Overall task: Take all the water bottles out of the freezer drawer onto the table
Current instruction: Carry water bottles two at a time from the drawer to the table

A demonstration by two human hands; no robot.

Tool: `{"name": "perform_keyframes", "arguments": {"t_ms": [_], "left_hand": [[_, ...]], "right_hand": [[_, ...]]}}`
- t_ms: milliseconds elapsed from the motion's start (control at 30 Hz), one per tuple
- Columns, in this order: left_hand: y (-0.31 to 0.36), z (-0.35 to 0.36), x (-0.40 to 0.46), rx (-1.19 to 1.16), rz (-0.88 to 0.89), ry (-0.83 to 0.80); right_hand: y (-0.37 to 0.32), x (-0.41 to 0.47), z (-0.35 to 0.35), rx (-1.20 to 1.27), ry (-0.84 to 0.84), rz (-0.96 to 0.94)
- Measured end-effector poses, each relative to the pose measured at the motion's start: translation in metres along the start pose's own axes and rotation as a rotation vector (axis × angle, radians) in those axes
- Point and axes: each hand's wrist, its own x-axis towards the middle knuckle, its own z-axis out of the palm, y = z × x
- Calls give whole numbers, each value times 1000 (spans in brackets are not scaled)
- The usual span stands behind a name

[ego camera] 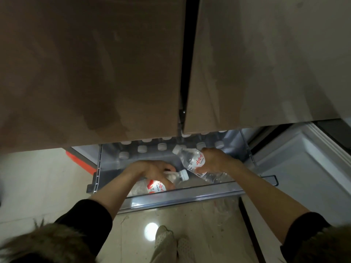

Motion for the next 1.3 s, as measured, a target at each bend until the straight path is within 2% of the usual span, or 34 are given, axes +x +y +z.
{"name": "perform_keyframes", "arguments": {"t_ms": [100, 267, 400, 567, 800, 1133, 1300], "left_hand": [[-4, -8, -19, -76, 67, 117], [-1, -19, -52, -212, 69, 272], [-6, -14, -73, -168, 80, 334], [-10, 0, -88, 0, 115, 585], [-28, 14, -129, -46, 121, 738], [4, 48, -184, -36, 342, 1145], [35, 85, -221, -145, 430, 1370]], "right_hand": [[2, -9, -4, 29, 16, -2], [-2, -29, -13, 122, 97, -43], [-6, -41, -13, 118, 158, -130], [-9, -57, -15, 85, 208, -194], [-27, -92, -18, 184, 406, -301], [-65, -139, -22, 241, 568, -425], [-80, -179, -28, 293, 685, -580]]}}
